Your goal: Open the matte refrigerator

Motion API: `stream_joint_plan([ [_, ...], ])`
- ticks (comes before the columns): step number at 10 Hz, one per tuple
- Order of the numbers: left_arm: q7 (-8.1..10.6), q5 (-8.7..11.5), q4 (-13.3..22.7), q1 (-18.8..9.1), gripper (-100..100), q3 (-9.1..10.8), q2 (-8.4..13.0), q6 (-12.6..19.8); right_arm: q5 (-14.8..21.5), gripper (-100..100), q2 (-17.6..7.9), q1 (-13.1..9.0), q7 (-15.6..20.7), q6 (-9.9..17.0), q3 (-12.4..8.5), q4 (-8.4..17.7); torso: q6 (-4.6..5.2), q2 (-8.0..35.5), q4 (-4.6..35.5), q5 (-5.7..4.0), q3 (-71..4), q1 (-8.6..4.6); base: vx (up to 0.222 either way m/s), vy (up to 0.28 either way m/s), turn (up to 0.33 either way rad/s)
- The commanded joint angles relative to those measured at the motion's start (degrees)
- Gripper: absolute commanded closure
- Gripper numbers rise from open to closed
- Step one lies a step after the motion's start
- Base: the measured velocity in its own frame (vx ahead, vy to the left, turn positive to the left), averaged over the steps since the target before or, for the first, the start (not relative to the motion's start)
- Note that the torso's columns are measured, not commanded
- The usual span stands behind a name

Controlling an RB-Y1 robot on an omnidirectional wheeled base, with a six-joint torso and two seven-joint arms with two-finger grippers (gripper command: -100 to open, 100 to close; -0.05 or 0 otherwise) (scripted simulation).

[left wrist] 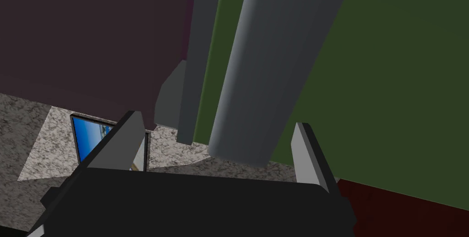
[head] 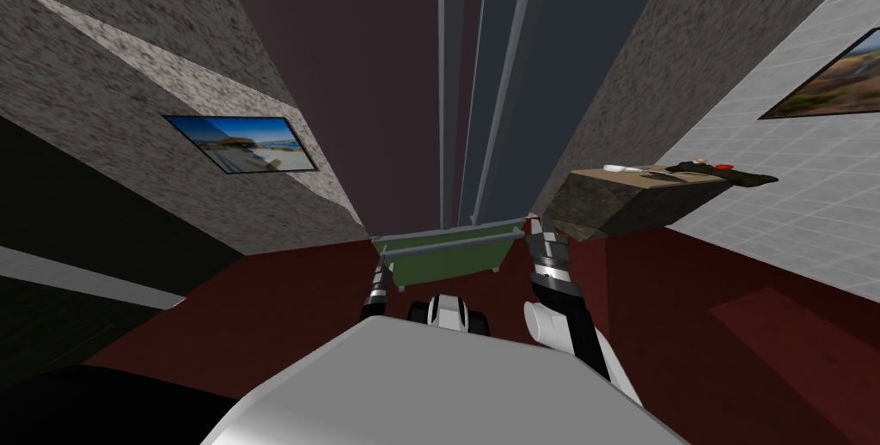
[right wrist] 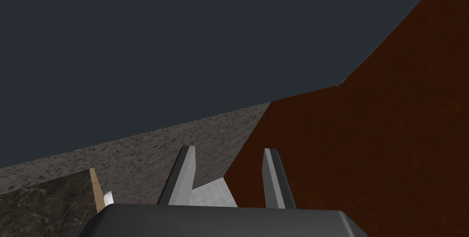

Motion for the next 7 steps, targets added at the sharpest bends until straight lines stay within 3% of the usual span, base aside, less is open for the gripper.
stream_joint_plan([
  [1,0.48,0.2,4.1,-0.8,-100,0.38,-0.6,-1.1,0.0,0,0.0,0.0,0.0,0.0,0.0,0.0,0.01,0.0,0.0,0.0,0.0,-0.03,0.074,0.016,0.009],
  [5,1.04,0.4,8.7,-1.8,-100,0.74,-1.8,-3.0,0.0,0,0.0,0.0,0.0,0.0,0.0,0.0,0.01,0.0,0.0,-0.01,0.0,-0.05,0.057,0.011,0.007],
  [7,1.01,0.5,7.1,-2.5,-100,1.0,-1.2,-0.9,0.0,0,0.0,0.0,0.0,0.0,0.0,0.0,0.01,0.1,0.0,-0.01,0.1,-0.03,0.032,0.009,0.003],
])
